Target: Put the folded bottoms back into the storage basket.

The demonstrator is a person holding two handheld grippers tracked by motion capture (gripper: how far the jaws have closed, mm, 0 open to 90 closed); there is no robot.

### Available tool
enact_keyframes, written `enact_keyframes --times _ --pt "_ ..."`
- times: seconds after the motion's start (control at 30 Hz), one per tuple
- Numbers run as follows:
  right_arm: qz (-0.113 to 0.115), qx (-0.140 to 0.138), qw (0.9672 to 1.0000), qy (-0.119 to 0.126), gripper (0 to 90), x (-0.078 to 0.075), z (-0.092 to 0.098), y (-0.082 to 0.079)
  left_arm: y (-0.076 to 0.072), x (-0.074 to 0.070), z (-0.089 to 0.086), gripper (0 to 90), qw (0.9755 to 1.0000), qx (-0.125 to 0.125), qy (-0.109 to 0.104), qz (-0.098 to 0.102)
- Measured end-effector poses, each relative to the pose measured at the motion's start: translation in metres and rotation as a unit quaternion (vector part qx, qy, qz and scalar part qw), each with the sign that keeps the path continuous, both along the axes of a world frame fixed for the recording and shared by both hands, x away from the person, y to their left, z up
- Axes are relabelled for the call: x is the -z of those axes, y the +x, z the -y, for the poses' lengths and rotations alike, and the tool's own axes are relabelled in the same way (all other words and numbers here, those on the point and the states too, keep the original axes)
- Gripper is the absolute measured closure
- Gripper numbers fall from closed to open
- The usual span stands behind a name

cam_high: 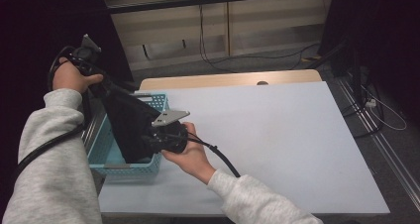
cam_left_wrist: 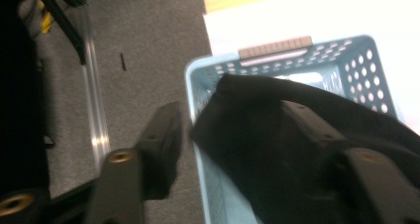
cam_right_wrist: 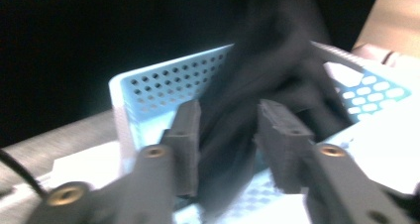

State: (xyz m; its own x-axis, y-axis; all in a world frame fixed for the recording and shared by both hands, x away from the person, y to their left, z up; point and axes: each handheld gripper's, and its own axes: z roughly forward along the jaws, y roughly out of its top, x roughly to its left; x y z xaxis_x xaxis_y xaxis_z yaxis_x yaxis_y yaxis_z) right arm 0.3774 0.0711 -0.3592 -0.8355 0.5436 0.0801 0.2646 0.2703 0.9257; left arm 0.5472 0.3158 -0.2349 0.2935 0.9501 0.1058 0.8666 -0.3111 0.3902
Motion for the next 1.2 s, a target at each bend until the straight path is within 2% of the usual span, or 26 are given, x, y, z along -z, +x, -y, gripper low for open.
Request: enact_keyframes --times 0.07,0.1,0.23,0.3,0.43,0.5,0.57,0.6,0.73,0.8,1.1,1.2 --pt "0.015 0.008 0.9998 0.001 50.5 -0.001 0.010 -0.002 -0.002 0.009 0.001 38.8 1.0000 0.000 -0.001 0.006" --pt "0.016 0.009 0.9998 -0.001 47.2 -0.001 0.017 -0.002 -0.003 0.011 0.001 34.4 1.0000 0.005 0.000 -0.001" --pt "0.025 0.018 0.9995 -0.013 39.2 0.000 0.041 -0.002 -0.010 0.026 0.005 30.5 0.9998 0.020 -0.004 0.000" --pt "0.030 0.023 0.9992 -0.015 37.9 0.000 0.053 -0.002 -0.013 0.033 0.007 28.6 0.9995 0.025 -0.017 -0.003" --pt "0.024 0.030 0.9992 -0.010 33.1 0.003 0.076 -0.001 -0.017 0.047 0.010 26.7 0.9991 0.036 -0.023 -0.005" --pt "0.026 0.036 0.9989 -0.015 31.6 0.004 0.085 -0.001 -0.020 0.052 0.013 26.3 0.9990 0.038 -0.024 0.003" --pt "0.022 0.038 0.9989 -0.016 29.5 0.006 0.094 0.000 -0.022 0.054 0.016 25.7 0.9986 0.041 -0.033 0.003" --pt "0.024 0.040 0.9987 -0.018 29.4 0.007 0.098 0.000 -0.022 0.055 0.016 25.3 0.9983 0.049 -0.031 0.001" --pt "0.018 0.047 0.9986 -0.016 27.8 0.013 0.112 0.001 -0.024 0.056 0.021 24.3 0.9980 0.048 -0.040 0.008" --pt "0.012 0.052 0.9984 -0.017 27.1 0.016 0.120 0.002 -0.024 0.057 0.024 24.1 0.9975 0.058 -0.039 0.007" --pt "0.005 0.065 0.9973 -0.035 25.7 0.026 0.144 0.002 -0.027 0.065 0.040 22.6 0.9954 0.076 -0.058 0.007" --pt "0.002 0.069 0.9971 -0.033 25.5 0.028 0.151 0.001 -0.028 0.069 0.043 22.5 0.9948 0.080 -0.063 0.006"
